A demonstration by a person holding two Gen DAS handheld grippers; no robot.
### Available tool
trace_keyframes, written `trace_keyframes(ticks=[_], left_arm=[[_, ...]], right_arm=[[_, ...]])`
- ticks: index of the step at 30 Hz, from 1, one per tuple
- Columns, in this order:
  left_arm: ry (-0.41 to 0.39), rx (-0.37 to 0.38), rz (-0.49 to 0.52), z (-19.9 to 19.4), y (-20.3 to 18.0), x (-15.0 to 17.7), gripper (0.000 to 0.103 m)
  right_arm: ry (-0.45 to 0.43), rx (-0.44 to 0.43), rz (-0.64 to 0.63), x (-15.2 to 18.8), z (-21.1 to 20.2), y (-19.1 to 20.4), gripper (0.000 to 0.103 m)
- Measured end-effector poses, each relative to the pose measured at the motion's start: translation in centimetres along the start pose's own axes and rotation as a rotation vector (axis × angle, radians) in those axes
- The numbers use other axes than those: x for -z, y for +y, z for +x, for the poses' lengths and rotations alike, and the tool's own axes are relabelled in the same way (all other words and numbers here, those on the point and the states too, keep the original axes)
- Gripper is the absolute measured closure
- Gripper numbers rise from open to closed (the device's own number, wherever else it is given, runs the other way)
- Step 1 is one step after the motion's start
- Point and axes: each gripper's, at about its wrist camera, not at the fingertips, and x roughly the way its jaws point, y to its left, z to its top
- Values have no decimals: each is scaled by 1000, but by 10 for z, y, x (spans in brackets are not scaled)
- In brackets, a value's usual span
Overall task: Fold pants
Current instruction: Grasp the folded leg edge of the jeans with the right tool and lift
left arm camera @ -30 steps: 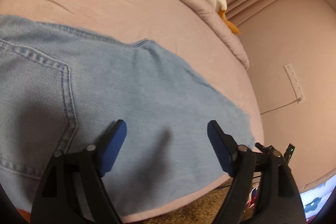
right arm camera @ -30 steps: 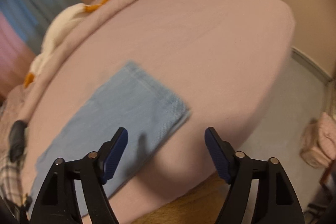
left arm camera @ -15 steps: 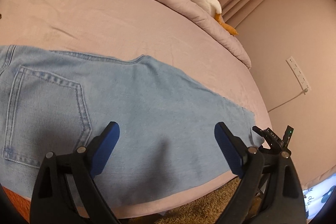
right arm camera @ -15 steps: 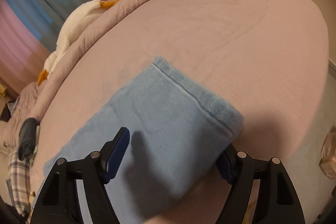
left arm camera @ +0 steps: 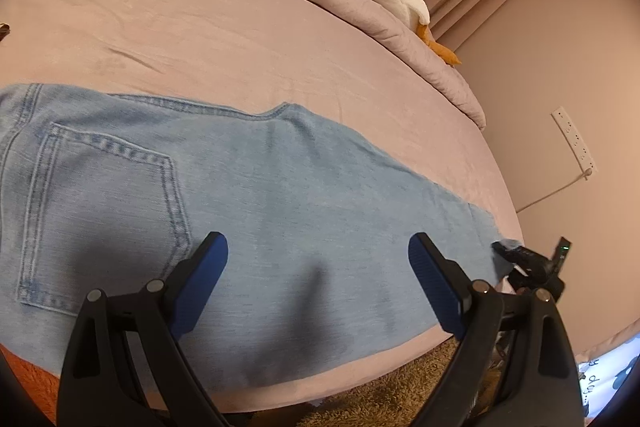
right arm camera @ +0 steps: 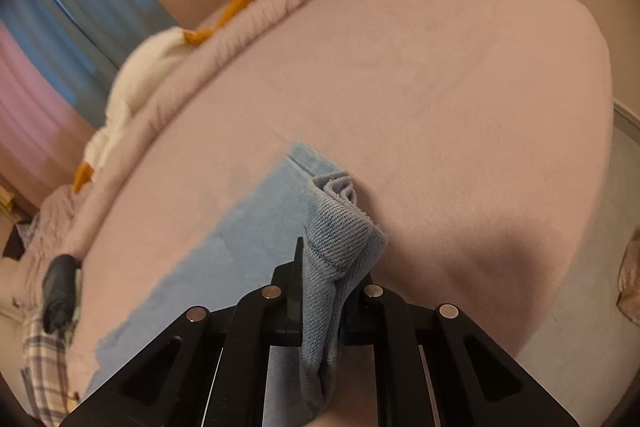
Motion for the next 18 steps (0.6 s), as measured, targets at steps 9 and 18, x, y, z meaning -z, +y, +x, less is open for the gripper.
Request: trace_keyframes(ticks=[9,18], left_arm=[[-30,-15,-14,-11,8,0,11],[-42,-69,-30,-23,19,0,11]], right_arm=[[-112,-94,-123,-1,-54,58,91],[-118,-206,-322,19,-73,128,91]])
